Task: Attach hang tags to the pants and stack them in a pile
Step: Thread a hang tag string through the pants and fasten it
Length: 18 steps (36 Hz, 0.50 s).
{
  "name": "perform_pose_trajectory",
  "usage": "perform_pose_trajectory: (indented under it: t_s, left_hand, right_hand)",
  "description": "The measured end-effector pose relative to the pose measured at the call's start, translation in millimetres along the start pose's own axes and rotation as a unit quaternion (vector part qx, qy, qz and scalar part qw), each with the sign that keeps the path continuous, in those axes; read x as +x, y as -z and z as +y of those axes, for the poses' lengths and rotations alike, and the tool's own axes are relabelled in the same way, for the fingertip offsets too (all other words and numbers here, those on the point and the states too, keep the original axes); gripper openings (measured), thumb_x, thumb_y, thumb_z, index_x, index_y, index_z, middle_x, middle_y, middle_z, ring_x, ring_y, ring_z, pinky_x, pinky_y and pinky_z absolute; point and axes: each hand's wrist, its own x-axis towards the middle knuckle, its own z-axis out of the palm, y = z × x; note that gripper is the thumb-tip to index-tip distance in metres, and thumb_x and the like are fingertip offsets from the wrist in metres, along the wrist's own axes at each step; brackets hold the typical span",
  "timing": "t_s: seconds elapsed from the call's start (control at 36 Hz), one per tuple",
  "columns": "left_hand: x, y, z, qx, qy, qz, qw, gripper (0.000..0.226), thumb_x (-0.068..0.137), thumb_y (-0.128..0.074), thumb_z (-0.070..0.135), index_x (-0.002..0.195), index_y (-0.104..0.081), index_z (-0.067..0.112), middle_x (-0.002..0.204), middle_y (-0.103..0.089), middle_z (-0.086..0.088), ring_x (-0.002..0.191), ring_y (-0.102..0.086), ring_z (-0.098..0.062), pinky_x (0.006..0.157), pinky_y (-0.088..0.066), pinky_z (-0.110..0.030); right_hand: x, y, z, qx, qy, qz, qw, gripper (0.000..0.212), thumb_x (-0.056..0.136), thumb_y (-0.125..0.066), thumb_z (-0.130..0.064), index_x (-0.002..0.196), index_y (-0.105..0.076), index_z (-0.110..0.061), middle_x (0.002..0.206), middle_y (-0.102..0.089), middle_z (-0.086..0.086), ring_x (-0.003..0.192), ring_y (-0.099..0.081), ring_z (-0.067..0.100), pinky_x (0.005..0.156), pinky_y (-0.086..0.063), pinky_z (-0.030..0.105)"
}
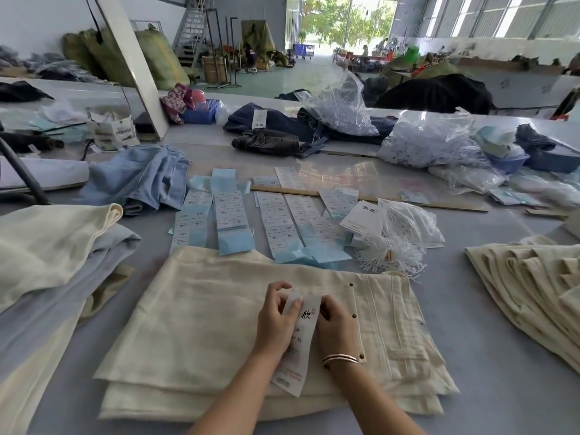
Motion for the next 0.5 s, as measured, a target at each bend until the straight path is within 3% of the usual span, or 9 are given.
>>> perform_pose_trajectory:
  t_s: [0.06, 0.14, 0.22, 0.36, 0.44, 0.5]
  left_hand:
    - [-0.6, -0.8, 0.5, 0.016, -0.027, 0.001, 1.0, 0.018, 0.089, -0.066, 0.017, 0.091, -0.059, 0.034, 0.086, -0.066, 0.004, 0.079, -0.066, -0.013, 0.071, -0.055, -0.028]
    - [-0.2, -1.5, 1.4, 0.032, -0.058, 0.002, 0.998, 0.018, 0.087, -0.069, 0.015, 0.084, -0.067, 0.033, 0.098, -0.063, 0.003, 0.09, -0.062, -0.002, 0.082, -0.049, -0.016]
    - [1.6, -2.4, 0.5, 0.042, -0.073, 0.008, 0.996, 0.013, 0.083, -0.073, 0.01, 0.084, -0.072, 0.023, 0.105, -0.056, -0.005, 0.097, -0.059, -0.007, 0.083, -0.043, -0.005]
    - [0.8, -3.8, 1.4, 0.005, -0.043, 0.018, 0.999, 0.015, 0.081, -0.074, 0.007, 0.08, -0.071, 0.021, 0.11, -0.048, -0.002, 0.099, -0.063, -0.027, 0.093, -0.051, -0.031]
    - [1.5, -1.3, 2.5, 0.01, -0.048, 0.032, 0.998, 0.016, 0.082, -0.073, 0.007, 0.077, -0.069, 0.021, 0.106, -0.052, -0.004, 0.101, -0.061, -0.024, 0.096, -0.049, -0.037]
    - [1.2, -0.6, 2.7, 0.024, -0.054, 0.039, 0.997, 0.014, 0.084, -0.071, 0.007, 0.078, -0.068, 0.019, 0.103, -0.054, -0.005, 0.1, -0.061, -0.022, 0.095, -0.049, -0.034]
  right_hand:
    - [0.9, -0.2, 0.9, 0.007, -0.003, -0.003, 1.0, 0.012, 0.082, -0.066, -0.002, 0.082, -0.07, -0.013, 0.076, -0.069, -0.003, 0.073, -0.061, 0.012, 0.066, -0.046, 0.024]
    - [2.4, -0.5, 3.6, 0.015, -0.012, -0.004, 1.0, 0.016, 0.081, -0.066, -0.004, 0.081, -0.07, -0.02, 0.074, -0.069, -0.007, 0.07, -0.061, 0.008, 0.065, -0.047, 0.025]
    - [2.8, -0.8, 7.5, 0.016, -0.015, 0.003, 1.0, 0.021, 0.082, -0.066, -0.006, 0.081, -0.071, -0.026, 0.074, -0.07, -0.011, 0.07, -0.062, 0.001, 0.066, -0.049, 0.023]
    - [4.7, -1.8, 10.8, 0.021, -0.01, 0.002, 1.0, 0.021, 0.081, -0.067, -0.006, 0.083, -0.073, -0.026, 0.076, -0.071, -0.011, 0.073, -0.064, 0.002, 0.07, -0.051, 0.027]
    - [6.8, -1.4, 11.5, 0.018, -0.001, -0.019, 1.0, 0.022, 0.082, -0.067, -0.007, 0.08, -0.072, -0.029, 0.076, -0.072, -0.009, 0.075, -0.065, 0.006, 0.072, -0.051, 0.031]
    - [9.1, -0.6, 11.1, 0.08, -0.016, -0.024, 0.996, 0.031, 0.084, -0.063, -0.001, 0.082, -0.071, -0.031, 0.077, -0.072, -0.008, 0.072, -0.064, 0.005, 0.07, -0.051, 0.027]
